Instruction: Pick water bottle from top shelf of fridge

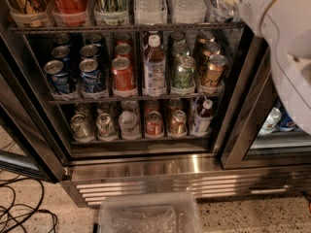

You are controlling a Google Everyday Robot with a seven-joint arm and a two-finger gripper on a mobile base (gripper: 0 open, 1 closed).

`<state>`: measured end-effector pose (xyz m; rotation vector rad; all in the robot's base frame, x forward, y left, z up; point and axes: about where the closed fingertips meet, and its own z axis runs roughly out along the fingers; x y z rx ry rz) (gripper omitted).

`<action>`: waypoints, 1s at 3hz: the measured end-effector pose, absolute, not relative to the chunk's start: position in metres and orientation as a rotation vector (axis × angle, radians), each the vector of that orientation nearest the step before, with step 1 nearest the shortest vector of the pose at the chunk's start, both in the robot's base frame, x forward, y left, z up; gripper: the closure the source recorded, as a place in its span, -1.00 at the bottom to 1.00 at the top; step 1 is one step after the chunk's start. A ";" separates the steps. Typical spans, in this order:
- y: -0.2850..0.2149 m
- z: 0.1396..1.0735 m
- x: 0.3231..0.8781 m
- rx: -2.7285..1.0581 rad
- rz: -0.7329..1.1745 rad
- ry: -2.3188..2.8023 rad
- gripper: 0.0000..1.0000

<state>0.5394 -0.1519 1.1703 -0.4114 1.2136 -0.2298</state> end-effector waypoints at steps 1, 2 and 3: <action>-0.124 1.124 0.521 -0.441 -0.072 1.369 1.00; -0.115 1.126 0.509 -0.418 0.007 1.411 1.00; -0.108 1.129 0.506 -0.421 0.010 1.408 1.00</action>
Offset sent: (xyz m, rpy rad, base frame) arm -0.0159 0.0213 -0.0401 0.0520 0.1537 0.0787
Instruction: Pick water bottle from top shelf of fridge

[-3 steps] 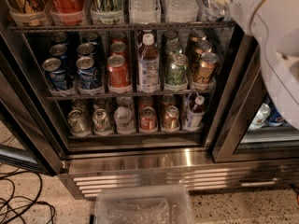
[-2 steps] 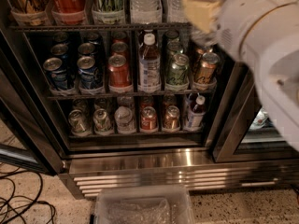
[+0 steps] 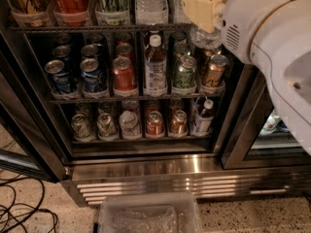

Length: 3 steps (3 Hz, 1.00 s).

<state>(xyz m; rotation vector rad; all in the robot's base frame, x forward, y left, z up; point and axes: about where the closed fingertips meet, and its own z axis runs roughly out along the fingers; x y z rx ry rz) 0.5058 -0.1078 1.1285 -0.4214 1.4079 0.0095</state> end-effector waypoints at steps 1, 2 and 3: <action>-0.091 1.115 0.492 -0.427 0.103 1.412 1.00; -0.071 1.093 0.468 -0.436 0.217 1.426 1.00; -0.055 1.069 0.444 -0.464 0.305 1.453 1.00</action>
Offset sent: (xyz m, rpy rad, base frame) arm -0.0839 0.0544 -0.0788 0.2015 0.1125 0.2440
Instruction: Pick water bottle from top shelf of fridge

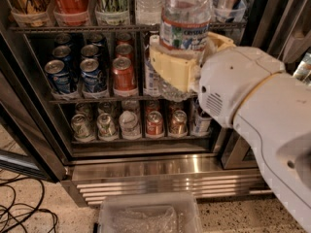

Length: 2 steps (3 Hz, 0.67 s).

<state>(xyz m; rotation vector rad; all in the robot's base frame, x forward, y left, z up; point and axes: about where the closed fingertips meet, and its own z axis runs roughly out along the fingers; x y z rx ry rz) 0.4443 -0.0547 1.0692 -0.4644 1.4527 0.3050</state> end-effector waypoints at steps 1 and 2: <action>-0.050 1.048 0.422 -0.505 0.355 1.503 1.00; -0.045 1.033 0.402 -0.574 0.408 1.553 1.00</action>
Offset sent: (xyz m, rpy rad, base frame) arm -0.0706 -0.0171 -0.0577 -0.0360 0.2073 0.1692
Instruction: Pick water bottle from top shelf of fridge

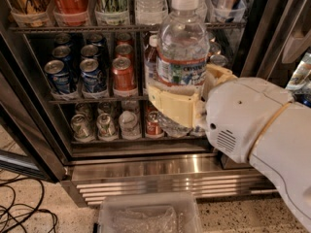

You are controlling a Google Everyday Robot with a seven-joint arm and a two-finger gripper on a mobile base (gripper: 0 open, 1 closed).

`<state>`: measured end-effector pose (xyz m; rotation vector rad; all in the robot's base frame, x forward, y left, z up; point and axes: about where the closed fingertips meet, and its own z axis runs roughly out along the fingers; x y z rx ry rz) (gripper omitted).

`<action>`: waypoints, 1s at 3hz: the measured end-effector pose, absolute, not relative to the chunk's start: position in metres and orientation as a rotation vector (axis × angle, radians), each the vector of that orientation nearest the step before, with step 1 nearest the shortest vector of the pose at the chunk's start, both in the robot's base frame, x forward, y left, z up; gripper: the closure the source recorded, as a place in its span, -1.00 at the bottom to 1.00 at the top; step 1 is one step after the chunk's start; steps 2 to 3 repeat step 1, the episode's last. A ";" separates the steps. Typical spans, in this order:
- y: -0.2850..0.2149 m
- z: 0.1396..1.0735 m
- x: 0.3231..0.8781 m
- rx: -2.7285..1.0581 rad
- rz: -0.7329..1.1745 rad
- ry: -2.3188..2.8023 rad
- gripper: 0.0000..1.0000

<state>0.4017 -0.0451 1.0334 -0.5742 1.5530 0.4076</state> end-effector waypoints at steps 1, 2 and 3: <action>-0.045 1.033 0.402 -0.574 0.408 1.553 1.00; -0.045 1.033 0.402 -0.574 0.408 1.553 1.00; -0.045 1.033 0.402 -0.574 0.408 1.553 1.00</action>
Offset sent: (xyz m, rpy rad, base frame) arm 0.0000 0.0000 0.0000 0.0000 0.0000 0.0000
